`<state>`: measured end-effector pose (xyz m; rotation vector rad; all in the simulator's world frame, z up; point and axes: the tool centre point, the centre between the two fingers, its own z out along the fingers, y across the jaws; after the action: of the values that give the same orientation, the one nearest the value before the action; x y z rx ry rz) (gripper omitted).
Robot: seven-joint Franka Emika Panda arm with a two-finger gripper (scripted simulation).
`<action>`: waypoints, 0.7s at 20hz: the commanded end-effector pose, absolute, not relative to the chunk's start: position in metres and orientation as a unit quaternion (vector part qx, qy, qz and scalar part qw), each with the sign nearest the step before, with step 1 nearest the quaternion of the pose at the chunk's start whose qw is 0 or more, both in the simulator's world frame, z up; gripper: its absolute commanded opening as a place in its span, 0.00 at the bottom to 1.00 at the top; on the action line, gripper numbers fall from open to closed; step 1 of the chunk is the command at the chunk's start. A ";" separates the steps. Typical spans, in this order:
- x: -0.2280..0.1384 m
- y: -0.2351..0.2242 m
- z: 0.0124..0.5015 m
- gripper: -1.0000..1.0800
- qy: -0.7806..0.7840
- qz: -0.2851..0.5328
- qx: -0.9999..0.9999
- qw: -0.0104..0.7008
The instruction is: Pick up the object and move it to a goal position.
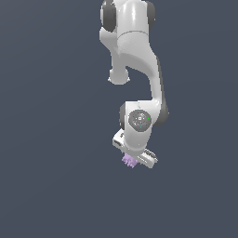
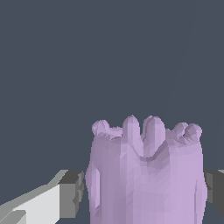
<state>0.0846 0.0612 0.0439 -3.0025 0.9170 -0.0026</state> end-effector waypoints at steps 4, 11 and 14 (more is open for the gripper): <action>0.088 0.037 0.065 0.00 0.293 -0.002 -0.956 0.001; 0.096 -0.021 0.116 0.00 0.293 -0.001 -0.956 0.001; 0.100 -0.048 0.139 0.00 0.293 -0.001 -0.956 0.001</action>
<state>0.0986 -0.0342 0.1273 -3.0017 0.9209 -0.0030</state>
